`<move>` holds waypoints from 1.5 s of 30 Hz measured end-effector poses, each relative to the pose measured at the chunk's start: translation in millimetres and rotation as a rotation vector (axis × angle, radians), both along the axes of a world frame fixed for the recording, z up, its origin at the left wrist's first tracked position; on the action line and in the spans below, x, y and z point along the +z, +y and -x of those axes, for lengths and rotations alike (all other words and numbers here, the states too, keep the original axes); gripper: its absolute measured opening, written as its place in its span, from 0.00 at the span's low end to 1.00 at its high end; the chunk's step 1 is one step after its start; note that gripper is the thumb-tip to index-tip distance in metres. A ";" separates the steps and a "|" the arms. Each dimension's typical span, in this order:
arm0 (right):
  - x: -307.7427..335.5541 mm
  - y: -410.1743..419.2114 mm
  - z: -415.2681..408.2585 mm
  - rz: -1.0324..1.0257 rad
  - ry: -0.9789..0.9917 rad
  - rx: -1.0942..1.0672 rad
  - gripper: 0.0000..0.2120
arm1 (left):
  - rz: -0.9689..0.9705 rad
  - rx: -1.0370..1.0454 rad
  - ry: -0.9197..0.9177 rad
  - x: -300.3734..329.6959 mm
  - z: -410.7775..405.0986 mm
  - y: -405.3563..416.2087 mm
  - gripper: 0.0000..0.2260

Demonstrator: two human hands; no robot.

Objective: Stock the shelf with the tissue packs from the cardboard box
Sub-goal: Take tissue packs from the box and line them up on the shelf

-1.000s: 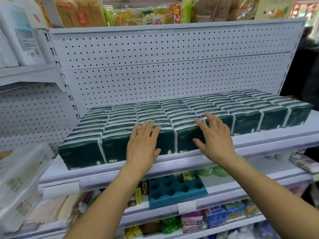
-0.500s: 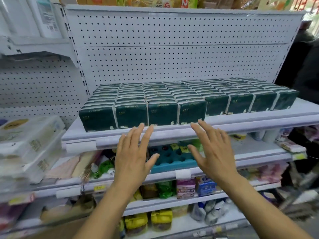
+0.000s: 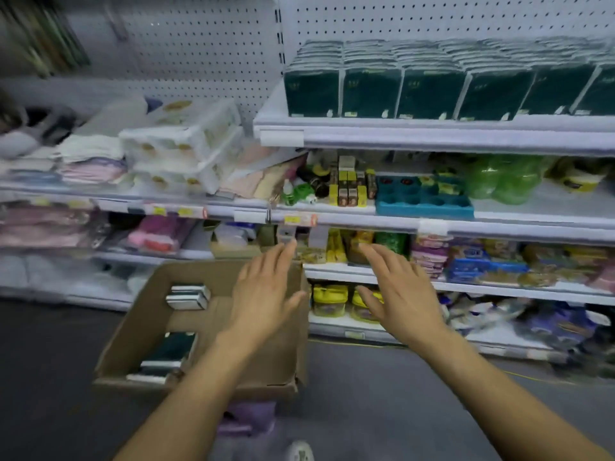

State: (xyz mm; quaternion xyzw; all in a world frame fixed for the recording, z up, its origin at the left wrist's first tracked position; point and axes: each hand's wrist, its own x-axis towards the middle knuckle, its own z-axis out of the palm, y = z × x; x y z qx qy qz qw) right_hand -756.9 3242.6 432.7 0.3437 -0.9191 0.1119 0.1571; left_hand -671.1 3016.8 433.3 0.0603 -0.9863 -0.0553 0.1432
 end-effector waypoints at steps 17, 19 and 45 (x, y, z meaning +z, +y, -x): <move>-132.0 -266.8 -62.1 -0.180 -0.497 0.192 0.24 | -0.281 0.323 -0.588 -151.2 -117.7 -249.6 0.39; -157.4 -298.5 -63.6 -0.207 -0.575 0.191 0.24 | -0.341 0.315 -0.635 -172.1 -118.4 -286.5 0.38; -394.6 -513.2 -57.4 -0.509 -1.025 0.130 0.34 | -0.549 0.088 -0.964 -347.7 -108.8 -399.2 0.23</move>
